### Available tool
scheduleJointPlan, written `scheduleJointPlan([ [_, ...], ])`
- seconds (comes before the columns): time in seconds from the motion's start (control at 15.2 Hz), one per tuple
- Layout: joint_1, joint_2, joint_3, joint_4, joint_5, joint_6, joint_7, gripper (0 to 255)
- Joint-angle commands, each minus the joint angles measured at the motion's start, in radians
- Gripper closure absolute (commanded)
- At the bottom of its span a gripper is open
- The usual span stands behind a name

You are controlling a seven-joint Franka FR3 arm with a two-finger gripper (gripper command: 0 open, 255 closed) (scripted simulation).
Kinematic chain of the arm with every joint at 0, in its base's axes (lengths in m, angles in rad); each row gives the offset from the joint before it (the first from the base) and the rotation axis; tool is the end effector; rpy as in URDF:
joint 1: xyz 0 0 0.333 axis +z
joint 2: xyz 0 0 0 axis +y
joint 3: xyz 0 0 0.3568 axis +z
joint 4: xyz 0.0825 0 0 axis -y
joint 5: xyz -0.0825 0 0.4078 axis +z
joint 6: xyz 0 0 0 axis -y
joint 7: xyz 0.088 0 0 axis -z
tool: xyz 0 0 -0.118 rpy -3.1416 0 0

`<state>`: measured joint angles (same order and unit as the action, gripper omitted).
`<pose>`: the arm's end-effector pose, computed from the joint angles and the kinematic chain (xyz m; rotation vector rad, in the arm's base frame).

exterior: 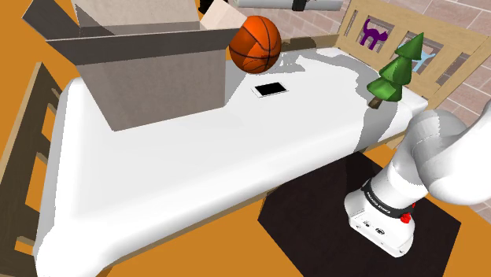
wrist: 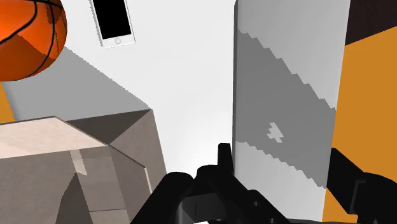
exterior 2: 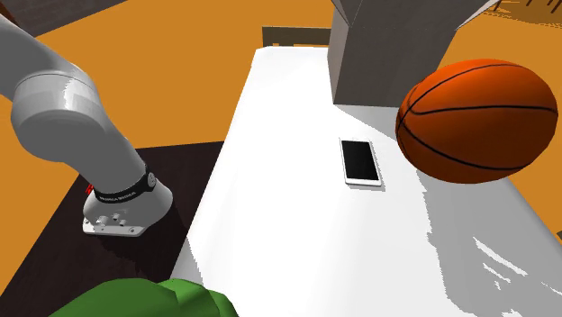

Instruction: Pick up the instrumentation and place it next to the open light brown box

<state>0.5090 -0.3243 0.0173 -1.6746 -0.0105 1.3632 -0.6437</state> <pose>0.3749 0.2184 0.7503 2.6080 1.7216 0.0186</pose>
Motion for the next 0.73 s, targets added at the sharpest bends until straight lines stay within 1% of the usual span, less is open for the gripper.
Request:
scheduleJointPlan([
  [0.0,0.008,0.006,0.018,-0.007,0.006,0.013,0.029,255],
  [0.66,0.009,-0.051,0.017,-0.203,0.007,0.151,0.029,255],
])
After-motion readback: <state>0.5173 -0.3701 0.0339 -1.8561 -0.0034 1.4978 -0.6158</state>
